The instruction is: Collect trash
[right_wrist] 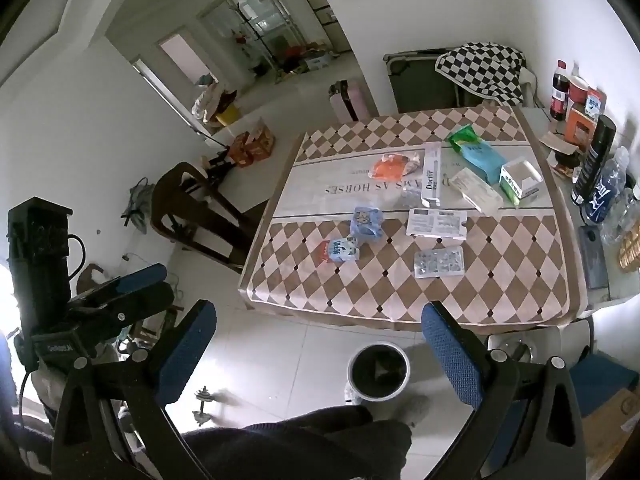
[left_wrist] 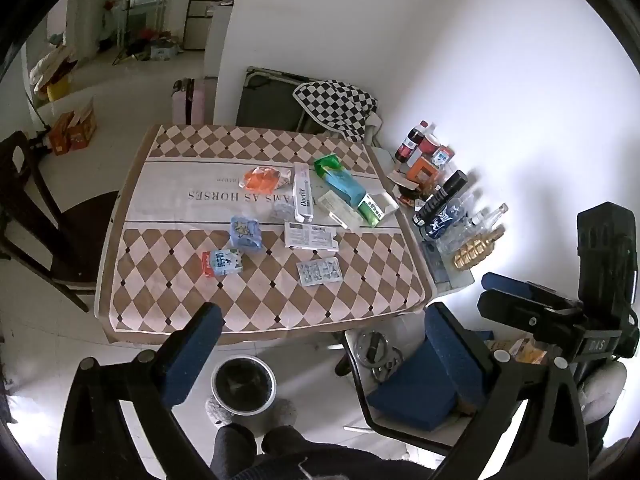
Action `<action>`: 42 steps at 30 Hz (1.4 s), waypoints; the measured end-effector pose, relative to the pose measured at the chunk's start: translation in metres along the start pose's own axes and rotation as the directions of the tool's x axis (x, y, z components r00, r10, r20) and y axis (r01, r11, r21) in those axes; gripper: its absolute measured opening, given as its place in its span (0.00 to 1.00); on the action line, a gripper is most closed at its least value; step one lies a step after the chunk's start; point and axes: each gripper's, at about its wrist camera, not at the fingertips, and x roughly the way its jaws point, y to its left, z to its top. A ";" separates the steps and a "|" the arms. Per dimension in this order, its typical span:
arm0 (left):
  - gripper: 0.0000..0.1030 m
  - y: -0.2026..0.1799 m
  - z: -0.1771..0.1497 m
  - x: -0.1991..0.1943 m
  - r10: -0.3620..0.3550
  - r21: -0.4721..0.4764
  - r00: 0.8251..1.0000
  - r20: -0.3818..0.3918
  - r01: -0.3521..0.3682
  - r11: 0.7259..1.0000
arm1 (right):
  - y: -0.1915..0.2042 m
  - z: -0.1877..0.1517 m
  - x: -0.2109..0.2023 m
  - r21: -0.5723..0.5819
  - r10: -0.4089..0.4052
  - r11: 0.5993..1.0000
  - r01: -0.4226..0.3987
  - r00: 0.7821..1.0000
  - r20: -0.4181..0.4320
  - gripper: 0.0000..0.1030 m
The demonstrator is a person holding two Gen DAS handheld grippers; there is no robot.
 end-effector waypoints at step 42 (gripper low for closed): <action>1.00 -0.002 0.009 -0.003 0.012 0.010 1.000 0.006 -0.013 1.000 | 0.010 0.007 -0.002 -0.017 0.011 1.000 -0.011 1.000 -0.001 1.00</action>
